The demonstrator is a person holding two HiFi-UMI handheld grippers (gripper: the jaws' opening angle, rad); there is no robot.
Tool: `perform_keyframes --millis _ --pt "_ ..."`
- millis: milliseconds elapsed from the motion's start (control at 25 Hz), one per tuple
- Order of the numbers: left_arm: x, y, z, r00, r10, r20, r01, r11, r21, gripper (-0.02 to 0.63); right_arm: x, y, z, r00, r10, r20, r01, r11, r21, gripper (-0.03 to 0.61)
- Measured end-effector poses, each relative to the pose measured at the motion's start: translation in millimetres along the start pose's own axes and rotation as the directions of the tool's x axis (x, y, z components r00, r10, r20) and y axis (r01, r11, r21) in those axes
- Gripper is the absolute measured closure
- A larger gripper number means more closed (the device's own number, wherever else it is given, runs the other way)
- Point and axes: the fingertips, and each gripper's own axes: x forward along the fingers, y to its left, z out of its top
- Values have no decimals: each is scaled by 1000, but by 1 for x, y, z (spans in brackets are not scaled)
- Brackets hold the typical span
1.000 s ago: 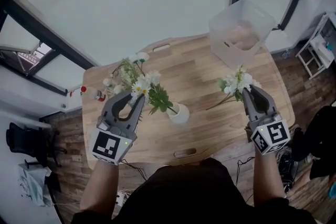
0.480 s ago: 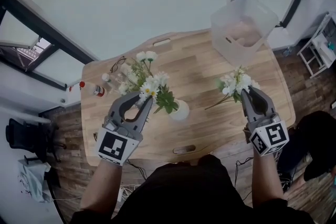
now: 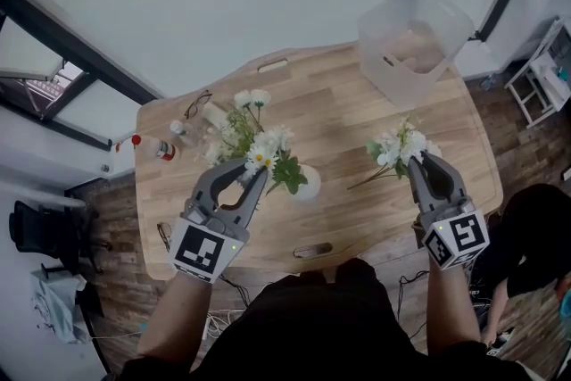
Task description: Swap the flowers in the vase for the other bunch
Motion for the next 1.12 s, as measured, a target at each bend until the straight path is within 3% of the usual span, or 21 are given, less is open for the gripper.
perform_keyframes --millis 720,1120 --pt "16 -30 -18 998 -66 -20 67 997 33 548 -15 8 -18 1000 0 -29 1 1000 11 502" --pt "26 -39 -30 995 -88 -38 88 996 7 548 -11 13 -16 999 22 -33 -22 1000 6 502"
